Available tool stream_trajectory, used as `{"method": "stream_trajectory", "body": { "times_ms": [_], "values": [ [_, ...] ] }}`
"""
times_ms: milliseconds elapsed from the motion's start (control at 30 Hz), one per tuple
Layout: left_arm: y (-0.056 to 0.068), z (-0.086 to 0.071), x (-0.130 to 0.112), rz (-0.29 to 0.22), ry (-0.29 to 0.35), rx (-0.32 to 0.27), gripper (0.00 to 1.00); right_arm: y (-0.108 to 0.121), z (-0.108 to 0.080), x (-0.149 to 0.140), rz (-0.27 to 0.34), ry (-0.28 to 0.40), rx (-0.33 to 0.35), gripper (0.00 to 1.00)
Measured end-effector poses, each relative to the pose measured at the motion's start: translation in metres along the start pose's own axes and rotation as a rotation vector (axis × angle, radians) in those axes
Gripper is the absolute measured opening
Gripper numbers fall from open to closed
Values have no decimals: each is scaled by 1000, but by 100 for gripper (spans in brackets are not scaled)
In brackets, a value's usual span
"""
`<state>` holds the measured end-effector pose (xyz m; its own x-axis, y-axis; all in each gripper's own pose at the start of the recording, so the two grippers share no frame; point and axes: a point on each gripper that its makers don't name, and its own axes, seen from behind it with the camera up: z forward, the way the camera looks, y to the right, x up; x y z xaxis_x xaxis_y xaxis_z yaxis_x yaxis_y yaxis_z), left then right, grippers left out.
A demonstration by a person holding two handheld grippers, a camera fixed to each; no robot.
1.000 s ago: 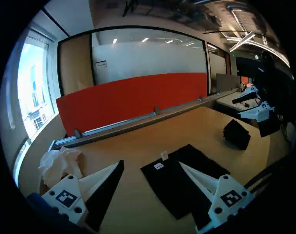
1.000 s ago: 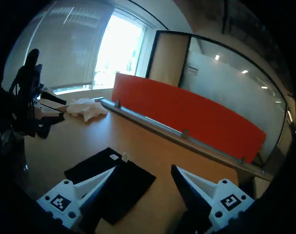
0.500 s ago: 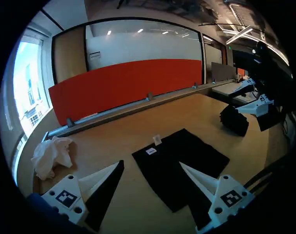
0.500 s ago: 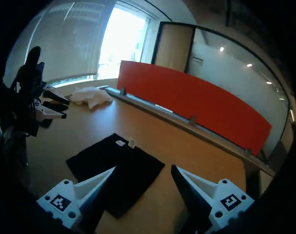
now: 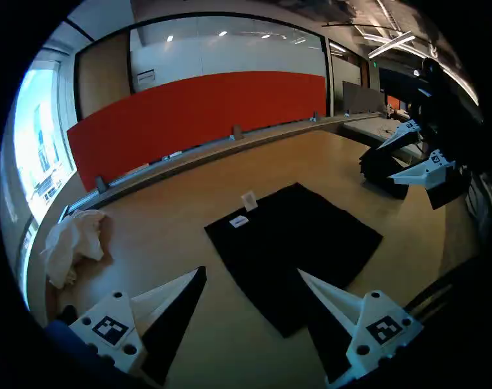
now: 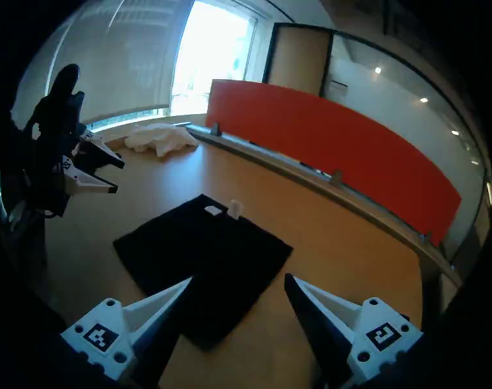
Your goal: Fold towel
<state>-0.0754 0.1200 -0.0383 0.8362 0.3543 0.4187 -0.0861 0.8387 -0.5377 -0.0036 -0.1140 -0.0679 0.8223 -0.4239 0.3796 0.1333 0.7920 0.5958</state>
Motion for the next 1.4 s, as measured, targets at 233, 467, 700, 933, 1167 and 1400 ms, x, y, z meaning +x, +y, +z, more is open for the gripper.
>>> {"method": "stream_trajectory", "body": {
  "times_ms": [233,467,700,933,1167,1400],
  "values": [
    [15,13,-28,20,-50,-34,94,-9,11,-28,6,-36,13,100],
    [27,24,-59,18,-104,-67,93,-16,21,-57,6,-73,22,100],
    [40,32,-86,21,-165,-109,94,-25,28,-83,13,-111,34,100],
    [46,39,-103,22,-201,-127,93,-32,33,-104,13,-149,48,100],
    [52,41,-117,22,-237,-144,93,-37,36,-124,13,-186,61,100],
    [61,39,-132,24,-278,-165,93,-43,37,-139,13,-217,78,100]
  ]
}}
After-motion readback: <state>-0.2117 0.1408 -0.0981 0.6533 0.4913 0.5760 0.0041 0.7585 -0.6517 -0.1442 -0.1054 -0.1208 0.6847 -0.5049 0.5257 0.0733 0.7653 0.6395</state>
